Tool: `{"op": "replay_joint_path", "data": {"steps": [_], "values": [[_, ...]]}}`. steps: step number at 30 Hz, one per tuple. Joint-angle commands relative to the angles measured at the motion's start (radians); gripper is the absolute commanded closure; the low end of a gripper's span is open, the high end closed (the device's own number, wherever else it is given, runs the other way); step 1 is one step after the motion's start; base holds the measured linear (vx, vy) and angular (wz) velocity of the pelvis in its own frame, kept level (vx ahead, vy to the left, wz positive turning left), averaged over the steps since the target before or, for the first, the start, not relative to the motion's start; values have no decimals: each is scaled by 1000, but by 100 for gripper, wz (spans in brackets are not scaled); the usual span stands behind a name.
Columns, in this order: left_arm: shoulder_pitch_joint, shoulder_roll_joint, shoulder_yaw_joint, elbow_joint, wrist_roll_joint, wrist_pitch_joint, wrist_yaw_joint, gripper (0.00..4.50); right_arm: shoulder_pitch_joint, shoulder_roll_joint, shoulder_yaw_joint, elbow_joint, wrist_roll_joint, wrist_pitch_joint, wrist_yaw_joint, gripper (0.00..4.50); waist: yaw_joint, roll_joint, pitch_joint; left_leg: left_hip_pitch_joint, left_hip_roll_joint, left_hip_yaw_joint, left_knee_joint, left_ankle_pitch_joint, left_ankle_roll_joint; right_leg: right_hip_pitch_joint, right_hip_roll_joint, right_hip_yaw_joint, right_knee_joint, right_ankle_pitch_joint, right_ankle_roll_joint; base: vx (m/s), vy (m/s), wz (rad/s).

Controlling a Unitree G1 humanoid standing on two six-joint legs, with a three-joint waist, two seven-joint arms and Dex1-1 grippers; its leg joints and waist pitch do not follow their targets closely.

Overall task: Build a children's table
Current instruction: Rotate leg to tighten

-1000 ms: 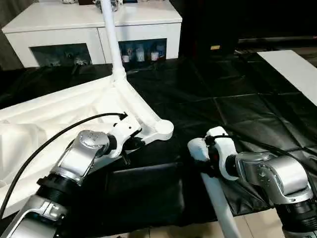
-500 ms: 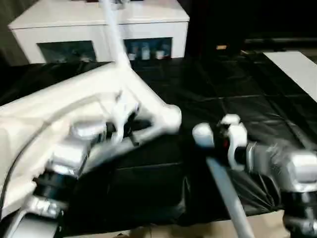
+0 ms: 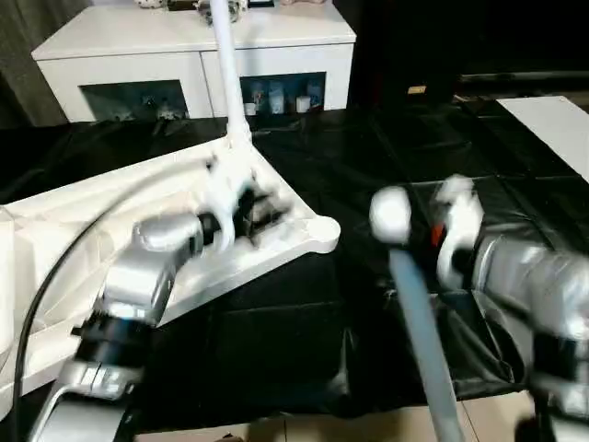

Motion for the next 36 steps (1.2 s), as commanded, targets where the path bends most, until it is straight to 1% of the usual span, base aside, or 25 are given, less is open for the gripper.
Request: {"op": "replay_joint_path", "data": {"steps": [1,2,4,5,6,7,9,10,11,13,15,16,17,18,20,21,22,25,27,28,29,33,34,35,36], "values": [[2,-12,41,-11,-43,1,26,202,-88,5,-106,25,80,10,-16,257,2,-15,-77,2,12,0,-60,-104,14,66,-38,35,-64,-149,-210,0,0,0],[4,-17,47,-16,-54,9,26,181,-103,4,-119,35,86,4,-20,258,5,-10,-76,5,13,2,-59,-100,17,61,-36,35,-65,-159,-209,0,0,0],[8,-31,59,-22,-69,18,31,178,-136,5,-144,60,95,-23,-33,259,6,-10,-75,5,14,3,-59,-92,18,61,-37,34,-64,-154,-207,0,0,0],[10,-49,76,-29,-88,29,41,178,-187,19,-203,111,119,-55,-71,259,7,-10,-76,6,15,3,-60,-91,14,60,-37,34,-65,-156,-204,0,0,0],[11,-58,83,-33,-100,34,43,178,-213,23,-228,142,129,-95,-90,259,5,-9,-77,5,14,3,-59,-88,12,60,-38,34,-63,-151,-210,0,0,0],[12,-69,91,-37,-113,40,48,178,-231,25,-239,165,130,-145,-100,259,5,-14,-77,5,13,5,-59,-93,11,59,-38,33,-65,-156,-213,0,0,0],[11,-79,95,-39,-124,44,53,178,-245,22,-237,181,111,-196,-111,259,8,-12,-77,6,14,6,-59,-100,12,57,-38,32,-65,-161,-212,0,0,0],[12,-87,87,-43,-128,42,50,178,-254,26,-232,191,77,-272,-129,259,8,-18,-76,3,14,7,-60,-92,19,59,-37,32,-66,-153,-205,0,0,0],[13,-90,81,-46,-129,39,45,178,-259,30,-229,196,58,-318,-141,259,9,-16,-77,3,14,6,-59,-83,20,60,-39,31,-65,-152,-200,0,0,0],[14,-101,63,-48,-126,35,50,178,-287,62,-258,214,42,-422,-172,259,7,-15,-79,0,14,7,-58,-71,23,58,-41,32,-62,-141,-197,0,0,0],[14,-104,59,-49,-126,35,54,178,-297,72,-272,221,43,-446,-182,259,7,-16,-80,-1,12,7,-56,-57,34,60,-38,32,-60,-122,-196,0,0,0],[13,-106,43,-50,-122,41,48,178,-317,90,-299,245,56,-477,-202,259,6,-15,-79,-1,11,7,-56,-52,42,60,-36,31,-60,-113,-199,0,0,0],[13,-106,43,-50,-122,41,48,178,-317,90,-299,245,56,-477,-202,259,5,-15,-80,-2,11,7,-56,-54,45,60,-37,31,-59,-113,-200,0,0,0],[11,-120,45,-59,-130,53,50,178,-347,126,-354,276,92,-544,-248,259,5,-13,-78,-1,11,8,-57,-63,47,59,-37,30,-62,-125,-202,0,0,0],[13,-144,53,-69,-162,60,48,178,-376,166,-419,310,164,-602,-306,259,2,-16,-78,1,12,9,-59,-80,47,56,-37,30,-64,-146,-206,0,0,0],[14,-151,55,-71,-173,63,43,178,-380,175,-430,315,179,-609,-314,259,2,-14,-78,2,12,10,-59,-84,48,56,-38,31,-64,-150,-207,0,0,0],[14,-152,55,-71,-175,63,43,178,-380,176,-431,316,180,-610,-315,259,3,-14,-77,3,12,10,-59,-91,50,55,-36,29,-66,-155,-204,0,0,0],[21,-162,41,-87,-192,80,25,145,-385,190,-440,332,200,-625,-326,259,2,-14,-78,1,12,10,-59,-79,52,57,-34,28,-63,-133,-200,0,0,0],[28,-171,15,-111,-215,114,1,126,-391,209,-428,344,193,-665,-323,259,3,-11,-78,-1,12,9,-58,-73,53,58,-36,28,-62,-130,-199,0,0,0],[28,-175,11,-116,-225,125,-3,126,-394,213,-425,349,189,-675,-322,259,2,-13,-78,-1,11,10,-58,-73,53,57,-34,28,-63,-133,-198,0,0,0],[31,-185,-5,-133,-251,166,-13,113,-405,226,-419,363,182,-706,-319,259,2,-11,-77,-1,11,10,-58,-77,51,57,-35,28,-63,-135,-203,0,0,0],[45,-154,-67,-137,-214,202,-38,81,-435,241,-413,395,190,-754,-328,260,0,-10,-76,1,12,9,-61,-104,43,55,-35,28,-68,-175,-187,0,0,0],[48,-149,-72,-138,-214,211,-42,59,-438,240,-410,399,195,-759,-331,261,-1,-10,-75,0,11,9,-62,-100,40,57,-33,28,-67,-169,-184,0,0,0],[53,-140,-77,-148,-226,237,-52,54,-441,238,-408,405,200,-765,-332,261,-2,-14,-75,-1,11,9,-62,-98,38,58,-33,28,-67,-161,-183,0,0,0],[56,-131,-81,-159,-238,262,-61,46,-443,236,-406,410,205,-770,-333,262,-2,-13,-76,0,11,9,-61,-96,36,58,-33,28,-64,-157,-183,0,0,0]]}}
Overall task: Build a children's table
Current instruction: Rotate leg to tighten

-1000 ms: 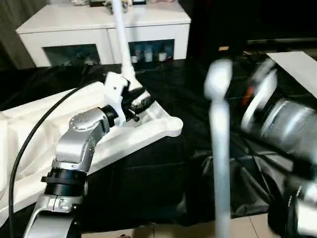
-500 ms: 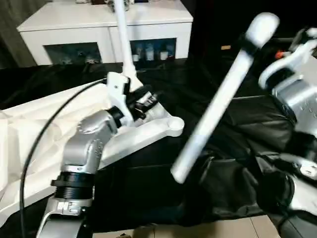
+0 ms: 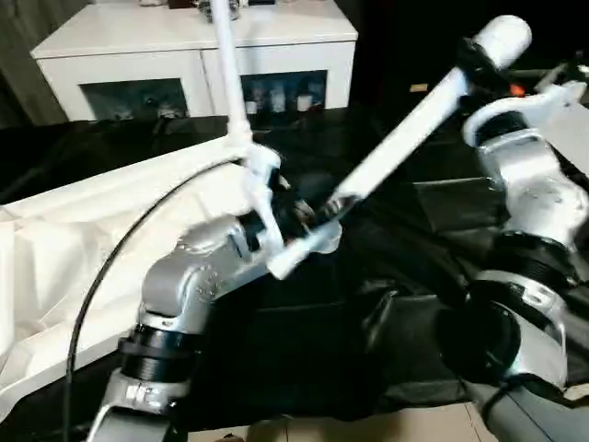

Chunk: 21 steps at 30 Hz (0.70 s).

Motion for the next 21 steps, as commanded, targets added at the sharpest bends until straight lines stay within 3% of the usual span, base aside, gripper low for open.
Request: {"op": "replay_joint_path", "data": {"steps": [1,4,8,13,14,17,21], "values": [[16,17,-21,-16,-11,51,-18,46,-46,1,13,0,33,-22,-12,262,-4,-11,-76,7,11,5,-62,-95,33,63,-32,31,-62,-155,-184,0,0,0],[21,45,-43,5,58,22,13,10,-49,-3,18,12,41,-28,-4,262,-5,-9,-76,7,10,5,-62,-94,35,63,-30,30,-62,-144,-182,0,0,0],[9,71,-41,22,92,7,38,0,-53,-3,23,24,45,-44,-3,262,-5,-7,-77,7,11,4,-62,-97,31,63,-31,30,-63,-145,-180,0,0,0],[5,95,-25,21,90,12,39,47,-51,-11,27,33,45,-49,-1,262,-5,-4,-77,9,11,4,-62,-98,25,62,-30,30,-61,-134,-187,0,0,0],[6,106,-18,16,85,20,35,74,-50,-16,29,38,46,-48,-1,262,-5,-4,-78,9,10,4,-61,-96,26,62,-30,30,-59,-123,-190,0,0,0],[9,115,0,10,70,35,31,87,-48,-19,35,50,51,-55,-1,262,-5,-3,-77,9,10,5,-61,-100,25,63,-30,30,-59,-118,-196,0,0,0],[24,129,-22,2,71,55,11,125,-46,-23,41,56,51,-68,-1,262,-5,-2,-77,9,10,4,-62,-106,24,62,-31,30,-60,-131,-196,0,0,0]]}}
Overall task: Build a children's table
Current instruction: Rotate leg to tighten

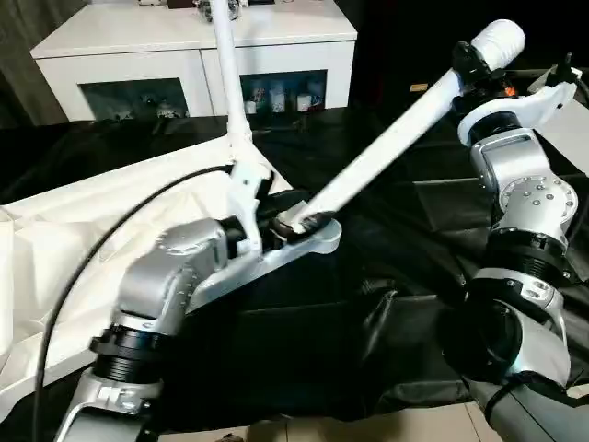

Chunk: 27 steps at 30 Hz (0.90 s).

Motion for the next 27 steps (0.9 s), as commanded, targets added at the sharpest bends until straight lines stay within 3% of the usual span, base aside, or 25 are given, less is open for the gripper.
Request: {"op": "replay_joint_path", "data": {"steps": [1,3,9,14,16,18,24,27], "values": [[20,19,-16,-4,5,31,-15,127,-39,-10,11,5,39,-15,-1,262,-5,-1,-77,9,10,4,-62,-110,22,61,-30,30,-60,-133,-196,0,0,0],[24,27,-25,-9,1,36,-25,130,-41,-12,11,10,40,-19,-1,262,-5,-1,-77,10,10,5,-62,-112,20,62,-30,30,-59,-131,-198,0,0,0],[29,44,-41,-16,3,40,-43,210,-43,-17,19,15,49,-27,-1,262,-5,-1,-77,9,10,4,-62,-109,25,62,-30,30,-59,-129,-200,0,0,0],[25,48,-35,-18,-16,30,-78,234,-50,-18,24,27,50,-36,-1,262,-5,-4,-77,9,10,5,-62,-110,22,62,-31,31,-58,-134,-200,0,0,0],[24,52,-33,-17,-17,33,-81,260,-53,-18,25,30,49,-41,-2,262,-6,-1,-76,9,10,5,-62,-111,25,61,-30,30,-58,-131,-200,0,0,0],[20,57,-29,-13,-19,33,-80,284,-55,-16,27,29,49,-44,-4,262,-6,-4,-77,9,10,5,-62,-110,25,61,-30,30,-58,-128,-202,0,0,0],[5,61,-14,8,-15,24,-75,299,-52,-23,52,35,27,-55,-9,262,-7,4,-76,9,9,5,-62,-114,21,62,-30,30,-58,-127,-204,0,0,0],[-10,59,2,24,-19,11,-72,301,-54,-27,55,45,28,-68,-7,262,-11,1,-76,8,9,4,-63,-122,17,64,-29,29,-59,-131,-203,0,0,0]]}}
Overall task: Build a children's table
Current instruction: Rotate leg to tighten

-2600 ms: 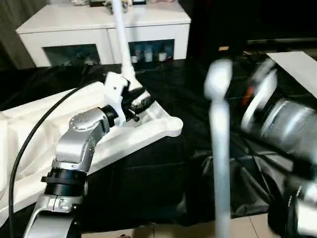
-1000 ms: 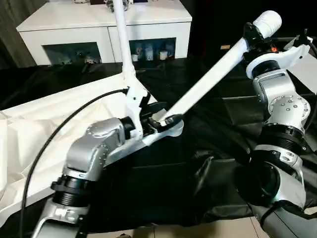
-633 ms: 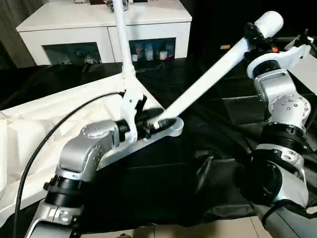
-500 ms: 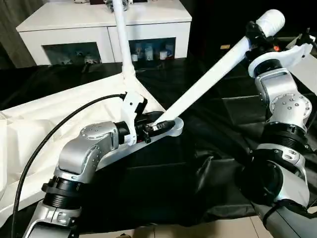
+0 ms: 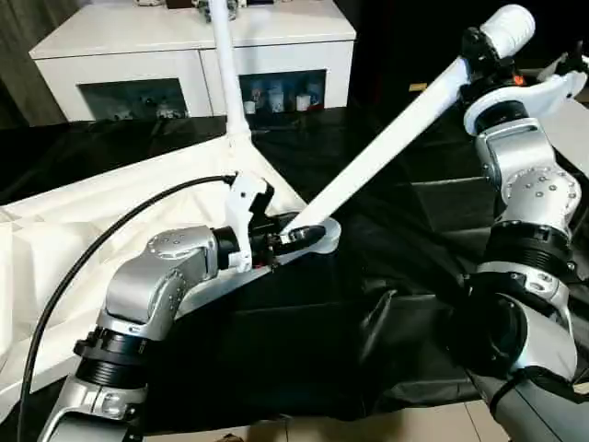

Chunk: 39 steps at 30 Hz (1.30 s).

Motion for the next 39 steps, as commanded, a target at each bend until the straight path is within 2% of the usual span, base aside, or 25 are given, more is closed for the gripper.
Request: {"op": "replay_joint_path", "data": {"steps": [1,3,5,7,9,12,13,16,17,18,19,20,21,22,23,24,25,29,30,31,32,33,35,37,39], "values": [[-26,4,40,31,0,-9,32,302,-28,1,22,9,13,-6,-5,227,-4,2,-78,9,8,4,-62,-120,17,64,-30,29,-59,-126,-203,0,0,0],[-27,10,46,36,1,-18,29,302,-19,2,29,-1,18,1,4,192,-6,0,-79,8,9,4,-62,-114,20,65,-29,30,-57,-112,-207,0,0,0],[-32,10,63,45,-4,-31,29,302,-8,0,43,-9,19,15,14,184,-12,4,-78,6,6,3,-61,-112,23,67,-27,28,-58,-96,-213,0,0,0],[-43,13,79,48,-15,-42,19,306,14,-14,83,-11,-21,29,18,159,-17,2,-78,4,5,2,-61,-110,24,71,-28,28,-58,-94,-216,0,0,0],[-48,31,82,40,-30,-58,-27,309,33,-14,83,-10,-19,39,14,145,-19,2,-79,5,7,2,-60,-103,25,70,-30,28,-58,-96,-220,0,0,0],[-53,45,86,43,-34,-57,-43,309,47,-13,70,-12,2,58,12,116,-18,10,-79,8,7,2,-60,-111,26,67,-30,28,-56,-101,-228,0,0,0],[-55,48,89,47,-35,-55,-43,309,52,-14,72,-15,5,62,15,107,-19,7,-79,8,8,3,-60,-113,27,68,-29,29,-57,-95,-229,0,0,0],[-65,83,81,65,-14,-67,-66,309,97,-36,139,-67,-26,78,60,84,-15,6,-79,8,8,2,-60,-103,29,69,-30,28,-56,-88,-229,0,0,0],[-69,103,75,74,6,-72,-72,309,123,-75,222,-93,-101,56,116,73,-13,2,-79,8,8,1,-60,-94,29,72,-28,27,-55,-86,-226,0,0,0],[-71,115,71,78,18,-76,-75,309,135,-99,272,-106,-148,39,147,62,-13,2,-79,5,8,2,-59,-89,28,70,-29,28,-55,-83,-223,0,0,0],[-75,135,61,85,39,-89,-80,309,157,-148,377,-123,-256,-15,200,62,-10,1,-79,5,10,0,-58,-83,20,72,-31,26,-54,-90,-216,0,0,0],[-82,154,59,95,52,-92,-79,309,180,-214,515,-132,-409,-113,258,54,-11,5,-78,5,8,2,-57,-86,18,71,-31,29,-54,-92,-214,0,0,0],[-90,175,55,106,66,-95,-83,309,194,-260,612,-135,-516,-195,308,47,-9,-1,-76,4,10,0,-57,-87,12,72,-31,27,-56,-104,-210,0,0,0],[-94,182,54,111,71,-96,-83,309,196,-269,629,-134,-536,-212,317,39,-11,-1,-75,3,7,4,-55,-93,6,73,-32,29,-56,-114,-204,0,0,0],[-109,208,51,138,96,-105,-78,309,197,-298,683,-129,-602,-277,350,29,-14,-5,-74,1,6,3,-55,-111,12,73,-33,31,-58,-138,-201,0,0,0],[-114,214,50,147,104,-111,-77,309,196,-301,684,-128,-604,-283,355,20,-15,-3,-73,3,6,3,-56,-120,15,72,-33,31,-59,-152,-200,0,0,0],[-119,226,43,155,113,-116,-85,309,194,-334,736,-119,-673,-346,371,14,-18,3,-73,4,6,2,-56,-126,22,72,-34,33,-59,-160,-205,0,0,0],[-127,241,21,148,125,-111,-100,309,186,-428,876,-79,-868,-511,386,1,-17,-4,-74,5,12,1,-54,-125,28,70,-34,32,-55,-132,-236,0,0,0],[-127,243,18,143,125,-108,-102,309,181,-440,895,-68,-900,-531,372,0,-16,-2,-73,6,10,3,-53,-124,37,69,-32,33,-54,-118,-245,0,0,0],[-128,247,11,134,128,-110,-110,309,168,-472,952,-41,-981,-577,343,0,-16,-7,-74,4,11,2,-52,-116,45,70,-32,33,-52,-106,-253,0,0,0],[-128,248,8,127,129,-111,-115,309,153,-498,1007,-3,-1052,-610,322,0,-16,-6,-73,4,10,3,-51,-112,45,69,-31,32,-52,-106,-259,0,0,0],[-129,249,7,124,129,-111,-117,309,145,-511,1035,19,-1086,-626,314,0,-15,-4,-74,5,12,1,-51,-111,43,68,-33,30,-50,-108,-264,0,0,0],[-131,263,-10,117,140,-119,-138,309,98,-533,1110,129,-1179,-682,287,0,-16,-13,-73,2,10,3,-48,-116,55,69,-35,32,-51,-117,-270,0,0,0],[-131,267,-15,115,142,-123,-148,309,79,-537,1129,167,-1214,-710,275,0,-19,-15,-72,1,10,4,-47,-131,60,68,-34,33,-52,-134,-270,0,0,0],[-128,284,-22,97,139,-125,-182,309,22,-535,1177,268,-1301,-762,219,0,-21,-13,-74,1,10,3,-45,-124,61,68,-33,33,-47,-127,-270,0,0,0]]}}
